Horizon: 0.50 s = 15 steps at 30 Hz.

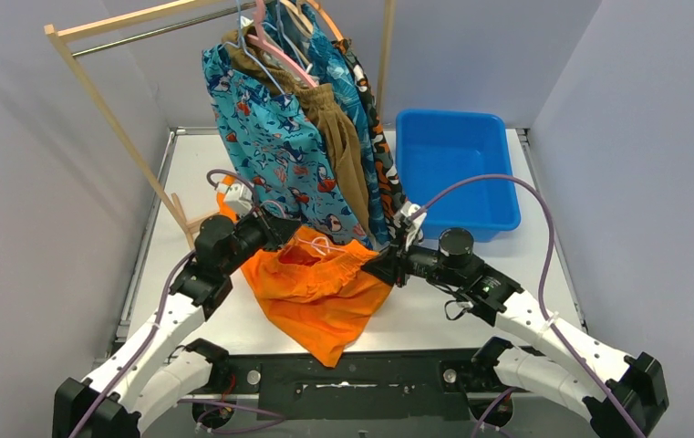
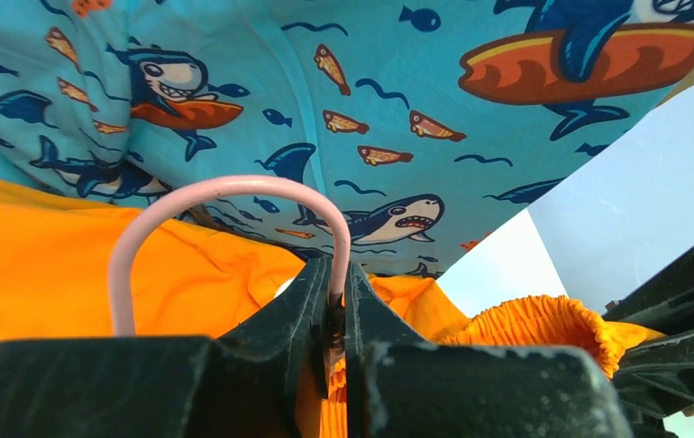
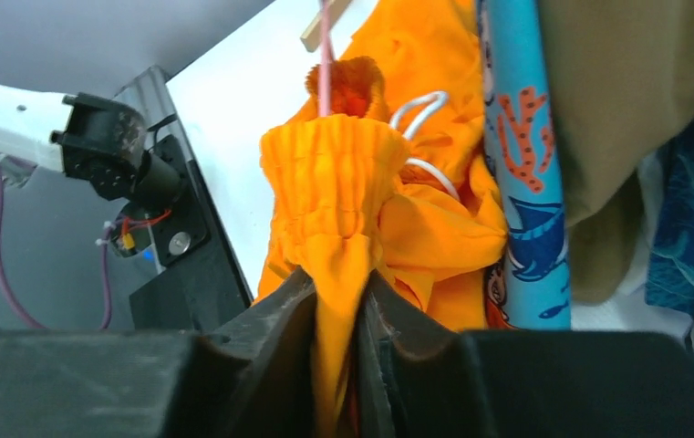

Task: Remove the shorts from the hanger
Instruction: Pick up the hanger from the clothes rod, then adjust the hanger at the clothes rod.

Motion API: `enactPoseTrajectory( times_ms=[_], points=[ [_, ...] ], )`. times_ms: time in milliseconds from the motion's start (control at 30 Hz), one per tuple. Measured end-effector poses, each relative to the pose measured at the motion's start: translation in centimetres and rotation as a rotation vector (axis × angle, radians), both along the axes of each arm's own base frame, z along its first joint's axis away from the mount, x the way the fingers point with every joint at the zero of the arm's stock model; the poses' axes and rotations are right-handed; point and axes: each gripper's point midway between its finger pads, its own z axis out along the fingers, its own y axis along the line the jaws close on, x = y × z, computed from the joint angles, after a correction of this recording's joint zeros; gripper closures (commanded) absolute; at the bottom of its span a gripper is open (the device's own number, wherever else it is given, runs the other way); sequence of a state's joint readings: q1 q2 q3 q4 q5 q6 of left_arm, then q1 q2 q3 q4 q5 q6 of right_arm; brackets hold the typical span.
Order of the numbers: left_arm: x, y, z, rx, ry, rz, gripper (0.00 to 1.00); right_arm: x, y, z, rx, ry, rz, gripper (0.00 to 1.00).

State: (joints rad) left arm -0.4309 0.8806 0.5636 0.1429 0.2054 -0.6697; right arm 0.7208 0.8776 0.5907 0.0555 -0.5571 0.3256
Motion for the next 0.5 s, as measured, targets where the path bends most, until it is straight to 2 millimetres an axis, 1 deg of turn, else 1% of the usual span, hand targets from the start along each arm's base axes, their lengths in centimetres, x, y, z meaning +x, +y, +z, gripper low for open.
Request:
enactPoseTrajectory(
  times_ms=[33,100,167,200,233,267,333,400,467,500],
  points=[
    [-0.1,0.2,0.1,0.004,0.000,0.009,1.00,0.3,-0.1,0.0,-0.010,0.007,-0.018,0.53],
    [-0.4,1.0,0.7,0.018,0.000,0.041,1.00,1.0,-0.5,0.3,-0.035,0.030,-0.072,0.39],
    [-0.7,1.9,1.8,0.041,-0.004,0.071,1.00,1.9,-1.1,1.1,-0.061,0.052,-0.146,0.30],
    [-0.8,2.3,2.8,0.058,-0.008,0.084,1.00,2.4,-1.4,1.8,-0.066,0.055,-0.182,0.29],
    [-0.9,2.6,4.3,0.074,-0.019,0.094,1.00,2.8,-1.7,2.5,-0.065,0.051,-0.209,0.28],
    [-0.8,2.9,6.2,0.088,-0.035,0.105,1.00,3.1,-1.9,3.6,-0.052,0.047,-0.236,0.26],
    [-0.7,3.3,10.8,0.093,-0.088,0.120,1.00,3.5,-2.2,6.3,-0.002,0.022,-0.272,0.23],
    [-0.5,3.4,16.4,0.073,-0.158,0.129,1.00,3.1,-2.6,8.8,0.066,-0.011,-0.287,0.23],
    [-0.5,3.2,21.7,0.039,-0.229,0.126,1.00,2.4,-3.2,10.7,0.122,-0.046,-0.288,0.26],
    [-0.6,2.9,22.7,0.030,-0.244,0.119,1.00,2.1,-3.5,11.6,0.149,-0.065,-0.291,0.27]
  ],
)
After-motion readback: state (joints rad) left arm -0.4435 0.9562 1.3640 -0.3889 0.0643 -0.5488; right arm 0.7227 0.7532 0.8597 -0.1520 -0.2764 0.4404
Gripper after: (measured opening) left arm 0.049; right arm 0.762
